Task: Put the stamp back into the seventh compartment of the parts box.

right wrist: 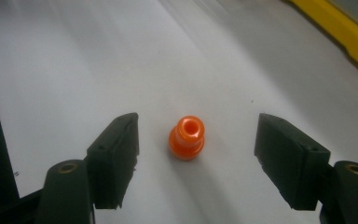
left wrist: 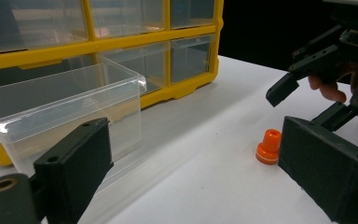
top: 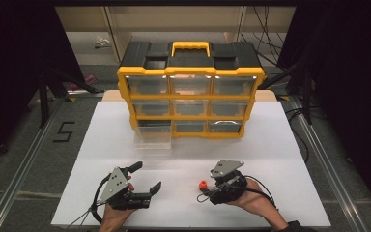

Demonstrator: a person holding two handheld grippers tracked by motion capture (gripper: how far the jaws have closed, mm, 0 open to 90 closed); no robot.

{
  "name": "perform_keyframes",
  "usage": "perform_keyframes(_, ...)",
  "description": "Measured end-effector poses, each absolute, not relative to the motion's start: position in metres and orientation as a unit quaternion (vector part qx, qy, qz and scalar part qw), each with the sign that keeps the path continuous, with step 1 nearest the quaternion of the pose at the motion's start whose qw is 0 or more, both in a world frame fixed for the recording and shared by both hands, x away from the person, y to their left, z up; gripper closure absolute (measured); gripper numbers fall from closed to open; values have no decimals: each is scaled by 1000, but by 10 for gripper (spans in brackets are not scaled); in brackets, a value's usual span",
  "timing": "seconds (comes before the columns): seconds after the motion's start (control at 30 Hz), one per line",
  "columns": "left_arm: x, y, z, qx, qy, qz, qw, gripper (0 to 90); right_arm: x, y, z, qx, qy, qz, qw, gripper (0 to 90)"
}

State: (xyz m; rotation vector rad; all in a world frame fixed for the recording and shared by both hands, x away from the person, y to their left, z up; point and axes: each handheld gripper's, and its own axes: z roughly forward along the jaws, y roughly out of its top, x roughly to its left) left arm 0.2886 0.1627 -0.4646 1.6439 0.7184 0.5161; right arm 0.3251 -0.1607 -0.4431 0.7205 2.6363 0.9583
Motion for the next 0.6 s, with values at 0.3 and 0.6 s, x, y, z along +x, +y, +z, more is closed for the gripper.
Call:
perform_keyframes(0.3,288,163,-464,707,309,224,596,96,332,-151,-454,247,917,294,102,372)
perform_keyframes(0.6,288,163,-464,707,309,224,595,98,336,-144,-459,242,927,270,91,440)
